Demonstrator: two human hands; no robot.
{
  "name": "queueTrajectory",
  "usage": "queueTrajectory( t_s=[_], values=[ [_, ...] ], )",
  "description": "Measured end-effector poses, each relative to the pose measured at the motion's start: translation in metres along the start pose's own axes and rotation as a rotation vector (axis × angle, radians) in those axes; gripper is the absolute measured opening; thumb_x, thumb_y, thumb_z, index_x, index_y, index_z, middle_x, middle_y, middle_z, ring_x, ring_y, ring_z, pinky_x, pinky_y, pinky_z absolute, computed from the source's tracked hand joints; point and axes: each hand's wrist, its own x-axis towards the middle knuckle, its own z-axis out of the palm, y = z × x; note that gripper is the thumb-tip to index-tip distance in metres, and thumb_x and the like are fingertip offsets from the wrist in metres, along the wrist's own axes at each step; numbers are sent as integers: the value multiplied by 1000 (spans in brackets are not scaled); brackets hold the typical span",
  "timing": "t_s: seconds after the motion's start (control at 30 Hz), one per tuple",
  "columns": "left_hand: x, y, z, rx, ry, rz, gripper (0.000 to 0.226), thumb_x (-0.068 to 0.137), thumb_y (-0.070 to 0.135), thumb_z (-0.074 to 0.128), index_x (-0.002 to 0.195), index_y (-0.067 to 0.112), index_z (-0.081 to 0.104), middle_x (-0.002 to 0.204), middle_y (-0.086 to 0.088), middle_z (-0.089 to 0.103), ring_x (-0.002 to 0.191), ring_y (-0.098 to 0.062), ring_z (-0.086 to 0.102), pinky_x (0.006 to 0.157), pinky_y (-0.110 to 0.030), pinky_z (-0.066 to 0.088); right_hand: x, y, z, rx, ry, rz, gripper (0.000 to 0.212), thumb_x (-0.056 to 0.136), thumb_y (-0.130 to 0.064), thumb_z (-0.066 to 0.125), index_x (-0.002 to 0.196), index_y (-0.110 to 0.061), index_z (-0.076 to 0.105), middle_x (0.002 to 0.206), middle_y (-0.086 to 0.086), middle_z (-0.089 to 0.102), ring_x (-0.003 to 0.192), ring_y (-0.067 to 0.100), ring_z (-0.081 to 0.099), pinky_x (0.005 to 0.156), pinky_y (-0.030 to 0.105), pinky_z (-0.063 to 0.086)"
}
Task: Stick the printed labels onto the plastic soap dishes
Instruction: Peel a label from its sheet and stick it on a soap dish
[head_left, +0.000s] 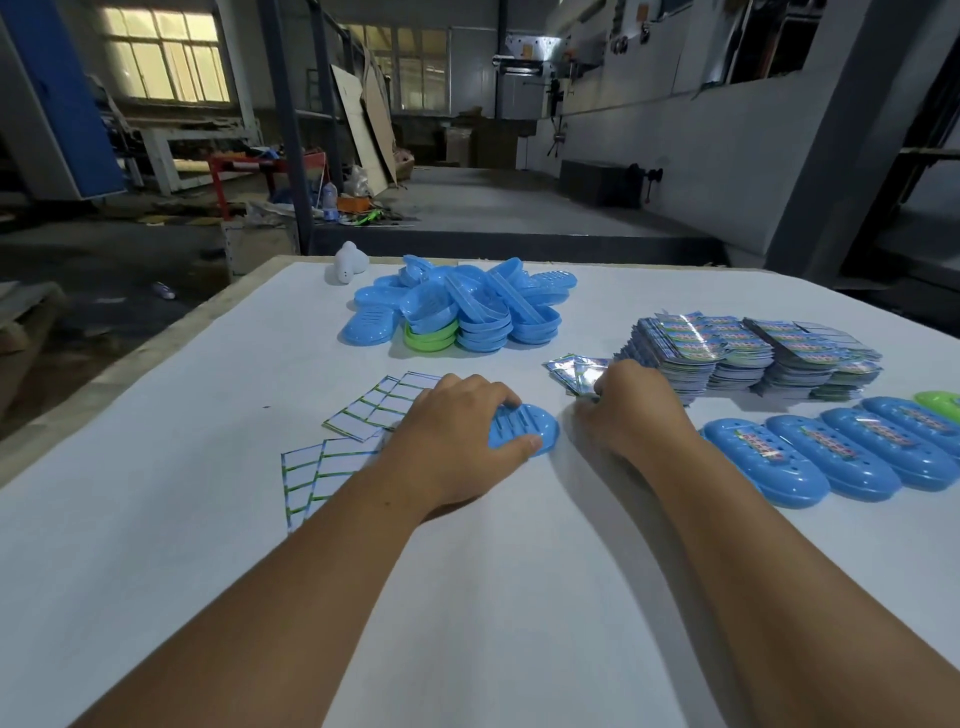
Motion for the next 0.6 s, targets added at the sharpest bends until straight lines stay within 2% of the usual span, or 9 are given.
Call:
queueTrajectory(
  t_s=[0.17, 0.3, 0.43, 0.53, 0.6],
  values=[
    [2, -2, 0, -2, 30, 7, 47, 84, 64, 60, 120, 34, 61, 113, 12, 61, 107, -12, 48, 94, -33, 41, 1, -1, -6, 46, 57, 58, 33, 86, -18, 59, 59, -10, 42, 57, 7, 43, 51, 22, 40, 44, 27, 21],
    [3, -2, 1, -48, 87, 4, 41, 86, 63, 60, 113, 34, 64, 108, 11, 62, 102, -11, 48, 91, -34, 43, 2, 0, -9, 31, 92, 64, 22, 80, -15, 63, 66, -7, 49, 62, 9, 49, 55, 26, 43, 45, 25, 23],
    [5, -2, 2, -108, 143, 7, 35, 88, 59, 61, 108, 30, 67, 105, 10, 64, 101, -11, 49, 88, -32, 43, 3, 2, -9, 37, 57, 76, 8, 75, -8, 64, 70, -6, 58, 63, 11, 47, 62, 29, 47, 45, 25, 25],
    [6, 0, 2, -193, 188, -11, 29, 90, 53, 63, 100, 27, 70, 100, 9, 66, 101, -12, 52, 88, -33, 46, 0, 4, -10, 126, 68, 86, 16, 76, -13, 68, 63, -5, 64, 57, 14, 55, 59, 29, 52, 47, 26, 33],
    [8, 1, 2, -275, 227, -47, 25, 92, 47, 62, 89, 24, 71, 89, 11, 67, 95, -14, 56, 87, -36, 48, -2, 1, -13, 200, 157, 44, 27, 79, -21, 69, 56, -8, 62, 58, 11, 61, 60, 28, 55, 50, 28, 36]
  ],
)
